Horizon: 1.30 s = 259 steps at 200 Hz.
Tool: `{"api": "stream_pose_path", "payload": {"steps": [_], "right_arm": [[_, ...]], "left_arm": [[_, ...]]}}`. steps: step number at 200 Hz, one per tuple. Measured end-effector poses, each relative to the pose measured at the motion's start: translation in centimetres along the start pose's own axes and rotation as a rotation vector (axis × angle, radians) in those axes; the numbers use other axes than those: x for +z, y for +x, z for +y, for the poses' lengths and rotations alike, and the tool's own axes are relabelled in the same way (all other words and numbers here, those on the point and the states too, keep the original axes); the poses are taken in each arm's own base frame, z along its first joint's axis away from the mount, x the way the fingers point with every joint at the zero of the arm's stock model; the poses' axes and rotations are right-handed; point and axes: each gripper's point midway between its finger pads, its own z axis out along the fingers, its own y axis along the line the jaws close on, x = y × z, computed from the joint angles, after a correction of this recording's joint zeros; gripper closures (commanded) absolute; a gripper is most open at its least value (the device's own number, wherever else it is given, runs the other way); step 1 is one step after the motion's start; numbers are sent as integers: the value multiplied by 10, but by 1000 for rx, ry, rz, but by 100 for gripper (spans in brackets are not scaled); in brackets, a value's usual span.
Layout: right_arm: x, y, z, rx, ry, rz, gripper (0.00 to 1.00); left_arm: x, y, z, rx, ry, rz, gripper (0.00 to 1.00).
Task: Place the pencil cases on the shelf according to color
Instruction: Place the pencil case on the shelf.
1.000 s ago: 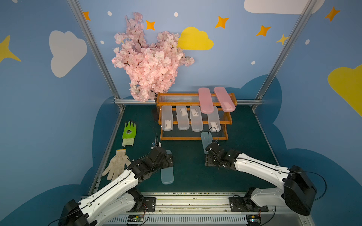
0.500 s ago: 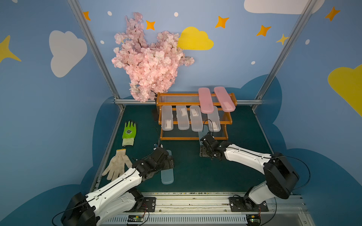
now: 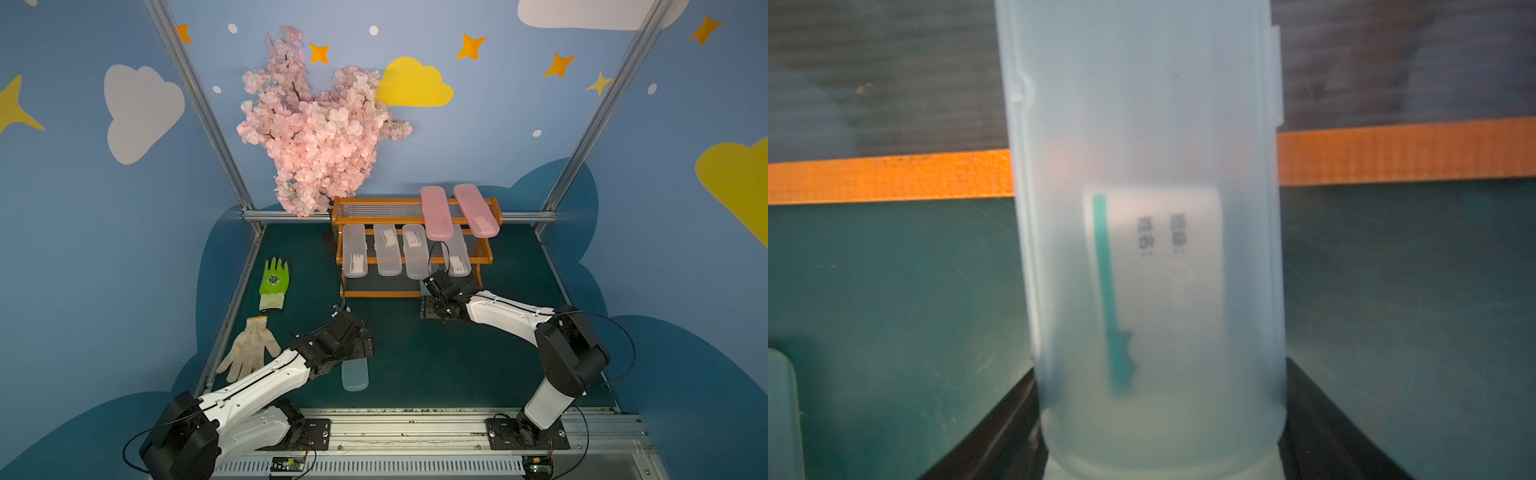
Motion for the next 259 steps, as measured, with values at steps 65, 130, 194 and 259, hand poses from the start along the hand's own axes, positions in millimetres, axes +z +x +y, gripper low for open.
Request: {"api": "stream_pose_path", "payload": {"steps": [65,130,194,259], "right_arm": [[10,-5,4,-5,3,11,41],[14,-9,16,-29,-12,36,10],[2,8,22,-44,5,73,6],[-40,20,18,-22,-12,42,10]], "left_arm": [[11,4,-1,15,-8,28,0],[13,7,-1,19,-3,39,0],[2,6,0,14,19,16,0],[-9,11,8,6,22,7,0]]}}
